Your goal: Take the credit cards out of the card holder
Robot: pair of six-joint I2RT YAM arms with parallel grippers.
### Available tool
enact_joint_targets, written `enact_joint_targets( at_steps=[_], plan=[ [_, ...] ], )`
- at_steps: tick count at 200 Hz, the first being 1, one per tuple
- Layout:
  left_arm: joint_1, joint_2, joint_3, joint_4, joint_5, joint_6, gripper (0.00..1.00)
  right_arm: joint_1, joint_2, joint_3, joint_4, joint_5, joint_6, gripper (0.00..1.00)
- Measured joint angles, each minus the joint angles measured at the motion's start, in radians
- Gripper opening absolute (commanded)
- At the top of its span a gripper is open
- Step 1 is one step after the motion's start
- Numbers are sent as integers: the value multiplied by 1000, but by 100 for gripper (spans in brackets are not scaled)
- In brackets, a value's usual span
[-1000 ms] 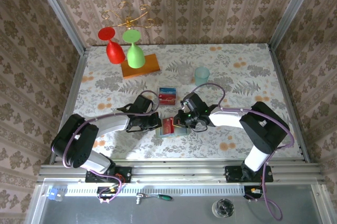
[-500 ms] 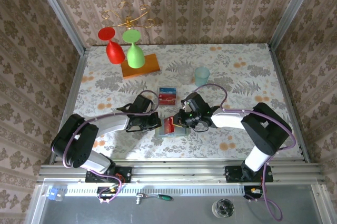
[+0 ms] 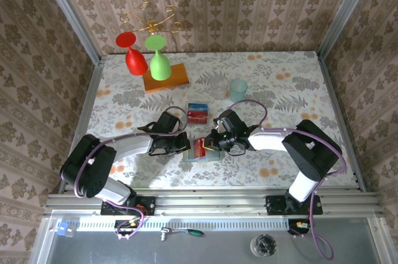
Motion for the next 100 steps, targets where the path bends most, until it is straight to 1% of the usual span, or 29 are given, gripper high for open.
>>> enact_joint_targets(
  at_steps=[75,100],
  plan=[
    [0,-12,0,-19,-1,0,0,-20,-140,-21,-145,76,-51,3],
    [0,-32,0,-31,-1,0,3,-21,-175,-21,-190,98,-78,2]
  ],
)
